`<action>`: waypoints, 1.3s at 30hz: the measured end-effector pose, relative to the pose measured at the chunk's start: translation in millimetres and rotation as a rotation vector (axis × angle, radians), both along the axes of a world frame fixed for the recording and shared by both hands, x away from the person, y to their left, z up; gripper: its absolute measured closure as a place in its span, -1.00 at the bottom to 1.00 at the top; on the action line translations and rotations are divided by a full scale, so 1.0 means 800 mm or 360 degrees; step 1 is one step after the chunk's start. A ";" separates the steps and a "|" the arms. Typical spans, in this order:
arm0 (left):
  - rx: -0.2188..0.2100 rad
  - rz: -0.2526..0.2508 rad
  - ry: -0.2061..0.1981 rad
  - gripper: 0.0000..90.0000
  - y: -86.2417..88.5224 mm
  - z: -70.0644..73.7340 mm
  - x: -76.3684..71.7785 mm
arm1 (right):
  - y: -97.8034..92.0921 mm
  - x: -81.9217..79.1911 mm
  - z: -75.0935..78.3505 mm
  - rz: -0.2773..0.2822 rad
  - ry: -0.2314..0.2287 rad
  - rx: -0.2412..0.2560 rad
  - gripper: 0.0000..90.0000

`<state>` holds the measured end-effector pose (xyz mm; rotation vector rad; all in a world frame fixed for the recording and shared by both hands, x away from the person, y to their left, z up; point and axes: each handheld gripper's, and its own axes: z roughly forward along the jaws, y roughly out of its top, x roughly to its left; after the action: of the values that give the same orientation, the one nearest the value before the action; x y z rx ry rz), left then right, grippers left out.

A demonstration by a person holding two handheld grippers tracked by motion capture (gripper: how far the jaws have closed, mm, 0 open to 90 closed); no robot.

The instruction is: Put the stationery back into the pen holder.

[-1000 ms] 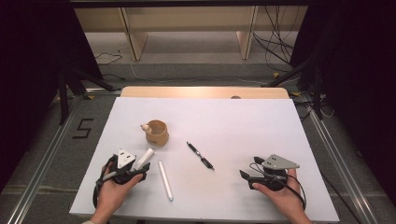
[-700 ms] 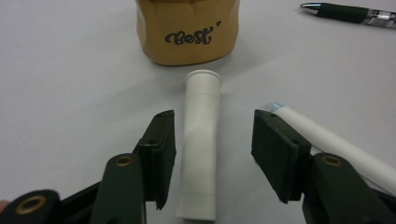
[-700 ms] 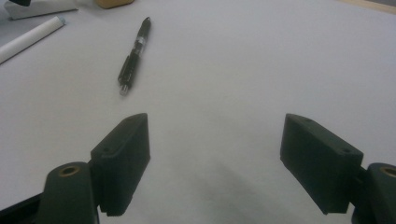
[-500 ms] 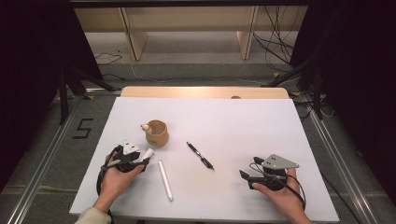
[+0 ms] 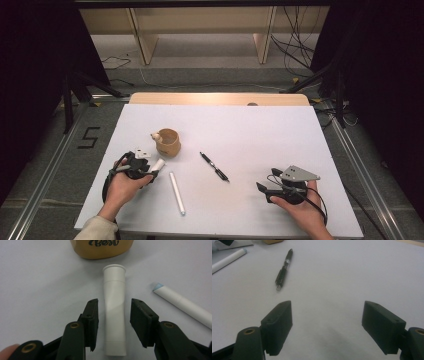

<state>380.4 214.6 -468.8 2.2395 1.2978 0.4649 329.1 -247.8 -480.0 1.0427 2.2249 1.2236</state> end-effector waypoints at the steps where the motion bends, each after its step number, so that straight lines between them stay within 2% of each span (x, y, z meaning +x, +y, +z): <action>1: 0.0011 -0.0013 0.0011 0.30 0.000 0.000 0.001 | 0.000 0.000 0.000 0.0000 0.0000 0.0000 -0.44; 15: 0.0056 -0.0026 0.0105 0.39 -0.004 -0.003 0.009 | 0.000 0.000 0.000 0.0002 -0.0003 -0.0004 -0.44; 20: 0.0074 -0.0030 0.0121 0.40 -0.004 -0.005 0.011 | 0.000 0.000 0.000 0.0005 -0.0004 -0.0003 -0.44; 32: 0.0061 -0.0018 0.0162 0.46 -0.003 -0.005 0.016 | 0.001 0.000 0.000 0.0005 -0.0003 -0.0005 -0.44; 39: 0.0096 -0.0036 0.0183 0.45 -0.005 -0.003 0.019 | 0.001 0.000 0.000 0.0005 -0.0002 -0.0006 -0.44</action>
<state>395.5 210.5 -471.3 2.3590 1.3302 0.3760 328.8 -247.3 -480.2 1.0365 2.2280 1.2206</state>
